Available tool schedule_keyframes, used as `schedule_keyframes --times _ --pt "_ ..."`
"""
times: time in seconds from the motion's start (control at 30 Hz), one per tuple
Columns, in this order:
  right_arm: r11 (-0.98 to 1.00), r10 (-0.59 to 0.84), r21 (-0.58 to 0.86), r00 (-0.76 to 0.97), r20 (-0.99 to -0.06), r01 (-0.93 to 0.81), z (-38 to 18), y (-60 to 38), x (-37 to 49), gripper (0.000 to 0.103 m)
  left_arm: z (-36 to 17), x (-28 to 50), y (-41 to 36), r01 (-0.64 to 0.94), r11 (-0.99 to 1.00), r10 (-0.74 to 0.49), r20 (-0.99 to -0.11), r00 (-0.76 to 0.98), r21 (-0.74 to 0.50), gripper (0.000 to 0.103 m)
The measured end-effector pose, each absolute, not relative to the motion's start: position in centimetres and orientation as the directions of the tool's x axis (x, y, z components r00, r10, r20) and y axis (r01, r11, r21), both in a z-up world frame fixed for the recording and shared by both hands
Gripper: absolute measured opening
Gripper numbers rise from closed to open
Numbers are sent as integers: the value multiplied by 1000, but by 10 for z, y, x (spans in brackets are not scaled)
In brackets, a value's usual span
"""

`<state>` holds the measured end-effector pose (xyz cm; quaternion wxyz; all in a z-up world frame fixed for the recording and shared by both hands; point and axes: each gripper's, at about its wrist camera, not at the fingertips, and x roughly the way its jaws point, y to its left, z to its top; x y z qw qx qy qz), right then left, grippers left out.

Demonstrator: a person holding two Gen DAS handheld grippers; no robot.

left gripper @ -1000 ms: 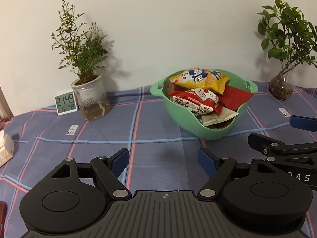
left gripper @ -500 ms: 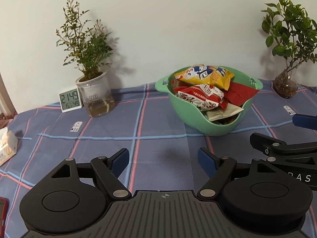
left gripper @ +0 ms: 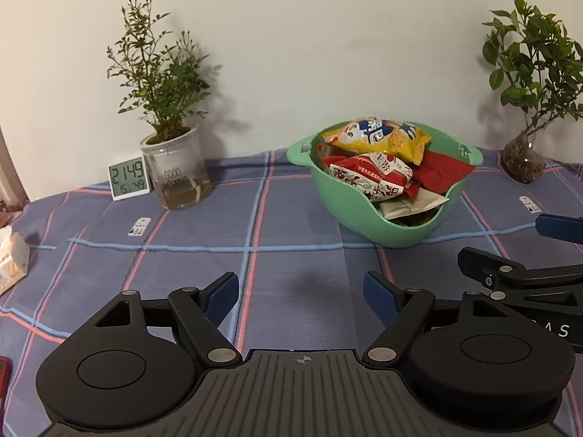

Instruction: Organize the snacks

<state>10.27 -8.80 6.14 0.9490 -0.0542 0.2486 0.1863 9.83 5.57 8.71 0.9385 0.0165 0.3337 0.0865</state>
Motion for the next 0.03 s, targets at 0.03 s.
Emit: schedule_keyframes --times 0.03 --pt "925 327 -10 807 -493 -381 61 -88 103 96 87 98 55 -153 984 176 -624 762 90 103"
